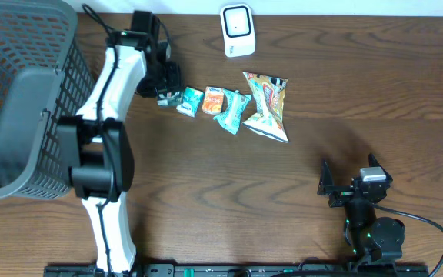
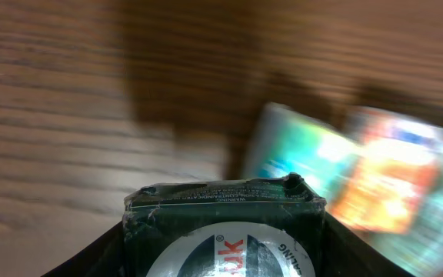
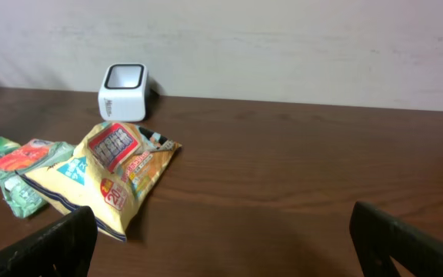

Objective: Scan the item barcode

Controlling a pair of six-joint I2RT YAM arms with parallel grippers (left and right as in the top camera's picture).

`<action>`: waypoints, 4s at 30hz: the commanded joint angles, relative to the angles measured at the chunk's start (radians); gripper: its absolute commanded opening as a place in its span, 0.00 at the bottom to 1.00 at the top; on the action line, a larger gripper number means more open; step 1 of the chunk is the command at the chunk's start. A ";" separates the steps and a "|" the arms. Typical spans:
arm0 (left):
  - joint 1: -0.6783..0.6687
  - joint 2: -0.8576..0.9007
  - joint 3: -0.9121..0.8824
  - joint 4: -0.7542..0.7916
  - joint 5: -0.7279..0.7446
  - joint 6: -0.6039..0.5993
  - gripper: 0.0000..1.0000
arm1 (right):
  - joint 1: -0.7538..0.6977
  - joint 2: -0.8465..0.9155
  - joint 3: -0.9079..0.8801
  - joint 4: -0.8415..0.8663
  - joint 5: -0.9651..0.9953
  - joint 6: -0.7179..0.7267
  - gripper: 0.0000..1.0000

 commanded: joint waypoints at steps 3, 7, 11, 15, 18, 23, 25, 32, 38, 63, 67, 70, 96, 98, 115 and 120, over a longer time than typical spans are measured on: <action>0.003 0.081 0.005 0.008 -0.201 0.028 0.57 | 0.006 -0.006 -0.001 -0.005 0.004 -0.006 0.99; 0.003 0.104 0.005 0.012 -0.200 0.028 0.58 | 0.006 -0.006 -0.001 -0.005 0.004 -0.007 0.99; 0.002 0.103 0.005 0.013 -0.158 0.025 0.67 | 0.006 -0.006 -0.001 -0.005 0.004 -0.007 0.99; 0.002 0.101 0.007 0.012 -0.136 0.025 0.72 | 0.006 -0.006 -0.002 -0.005 0.004 -0.006 0.99; 0.002 0.080 0.008 0.007 -0.136 0.025 0.74 | 0.006 -0.006 -0.001 -0.005 0.004 -0.006 0.99; 0.038 -0.060 0.014 0.007 -0.149 0.025 0.77 | 0.006 -0.006 -0.002 -0.005 0.004 -0.007 0.99; 0.065 -0.126 0.014 -0.010 -0.200 0.026 0.70 | 0.006 -0.006 -0.002 -0.005 0.004 -0.007 0.99; 0.163 -0.263 0.014 -0.046 -0.235 0.030 0.46 | 0.006 -0.006 -0.001 -0.005 0.004 -0.007 0.99; 0.233 -0.285 0.014 -0.066 -0.235 0.119 0.42 | 0.006 -0.006 -0.001 -0.005 0.004 -0.007 0.99; 0.269 -0.398 0.014 -0.242 -0.253 0.136 0.34 | 0.006 -0.006 -0.001 -0.005 0.004 -0.006 0.99; 0.269 -0.401 0.013 -0.293 -0.398 0.112 0.34 | 0.006 -0.006 -0.001 -0.005 0.004 -0.007 0.99; 0.285 -0.401 0.013 -0.299 -0.480 0.092 0.34 | 0.006 -0.006 -0.001 -0.005 0.004 -0.007 0.99; 0.400 -0.397 0.012 -0.014 -0.311 0.119 0.35 | 0.006 -0.006 -0.002 -0.005 0.004 -0.006 0.99; 0.402 -0.394 0.012 0.006 -0.311 0.131 0.35 | 0.006 -0.006 -0.001 -0.005 0.004 -0.007 0.99; 0.433 -0.443 0.013 0.050 -0.311 0.137 0.41 | 0.006 -0.006 -0.002 -0.005 0.004 -0.006 0.99; 0.388 -0.557 0.013 0.021 -0.272 0.105 0.41 | 0.006 -0.006 -0.001 -0.005 0.004 -0.007 0.99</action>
